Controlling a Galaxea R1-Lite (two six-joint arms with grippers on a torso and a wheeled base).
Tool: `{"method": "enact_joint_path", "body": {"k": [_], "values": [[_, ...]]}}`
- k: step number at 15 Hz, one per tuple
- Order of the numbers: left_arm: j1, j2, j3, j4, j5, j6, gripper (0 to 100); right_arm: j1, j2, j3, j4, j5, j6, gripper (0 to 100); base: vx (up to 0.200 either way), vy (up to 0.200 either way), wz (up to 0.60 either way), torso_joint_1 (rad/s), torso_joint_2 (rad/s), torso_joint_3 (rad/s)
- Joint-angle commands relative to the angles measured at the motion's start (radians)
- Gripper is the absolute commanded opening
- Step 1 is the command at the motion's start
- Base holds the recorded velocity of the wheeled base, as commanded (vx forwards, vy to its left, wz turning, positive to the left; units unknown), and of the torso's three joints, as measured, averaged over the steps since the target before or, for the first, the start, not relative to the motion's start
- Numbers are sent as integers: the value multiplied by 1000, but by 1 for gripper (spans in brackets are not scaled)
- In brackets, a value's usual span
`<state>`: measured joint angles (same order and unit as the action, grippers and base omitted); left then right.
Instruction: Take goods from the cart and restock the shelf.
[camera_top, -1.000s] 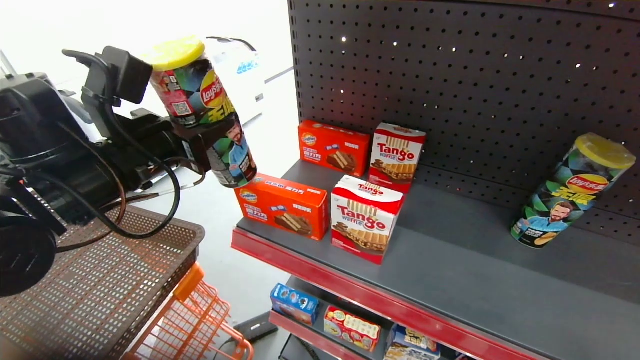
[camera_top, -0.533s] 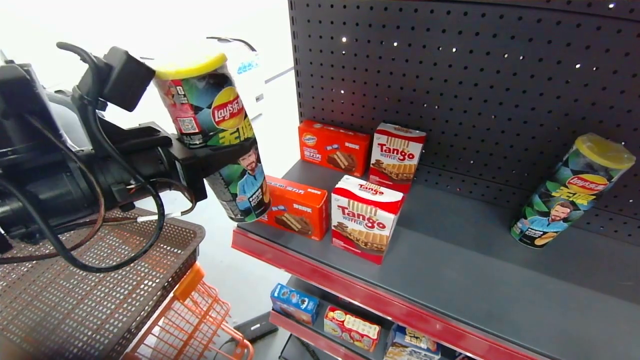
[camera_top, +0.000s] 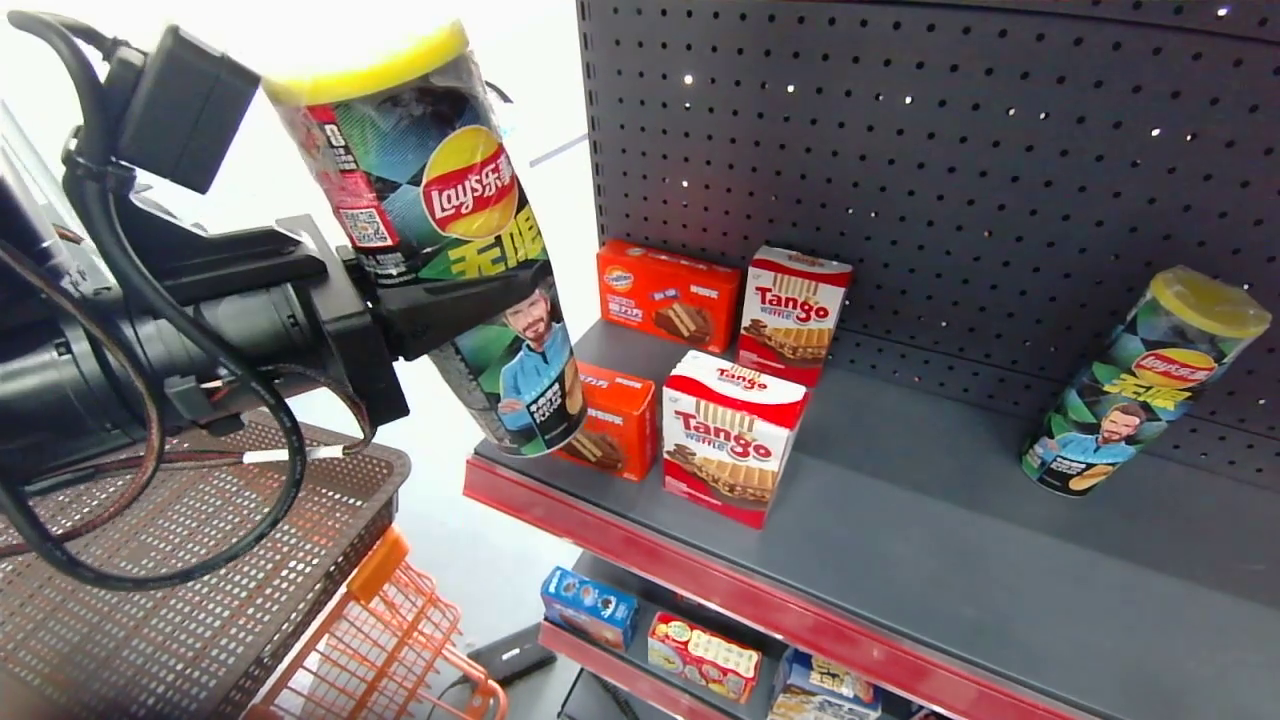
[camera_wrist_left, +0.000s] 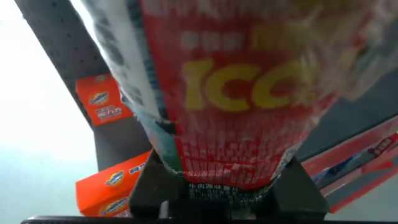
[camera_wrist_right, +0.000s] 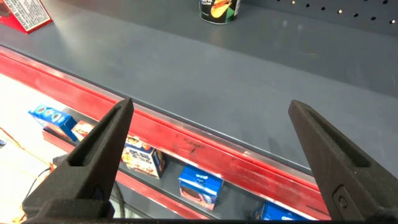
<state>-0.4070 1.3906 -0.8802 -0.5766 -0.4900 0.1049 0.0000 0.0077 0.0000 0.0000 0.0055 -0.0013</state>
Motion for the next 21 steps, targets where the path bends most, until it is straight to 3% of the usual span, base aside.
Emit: {"method": "enact_joint_path", "body": {"k": [1, 8, 12, 18, 21], "values": [[-22, -12, 15, -3, -13, -1, 0, 0, 2, 0, 0, 1, 0, 100, 0, 0, 0, 0, 0, 0], [-128, -38, 46, 0, -64, -7, 0, 0, 2, 0, 0, 4, 0, 100, 0, 0, 0, 0, 0, 0], [-138, -114, 104, 32, -67, -13, 0, 0, 2, 0, 0, 4, 0, 100, 0, 0, 0, 0, 0, 0], [-145, -111, 102, 30, -94, -11, 0, 0, 2, 0, 0, 4, 0, 100, 0, 0, 0, 0, 0, 0], [-190, -107, 109, 30, -94, -11, 0, 0, 2, 0, 0, 4, 0, 100, 0, 0, 0, 0, 0, 0]]}}
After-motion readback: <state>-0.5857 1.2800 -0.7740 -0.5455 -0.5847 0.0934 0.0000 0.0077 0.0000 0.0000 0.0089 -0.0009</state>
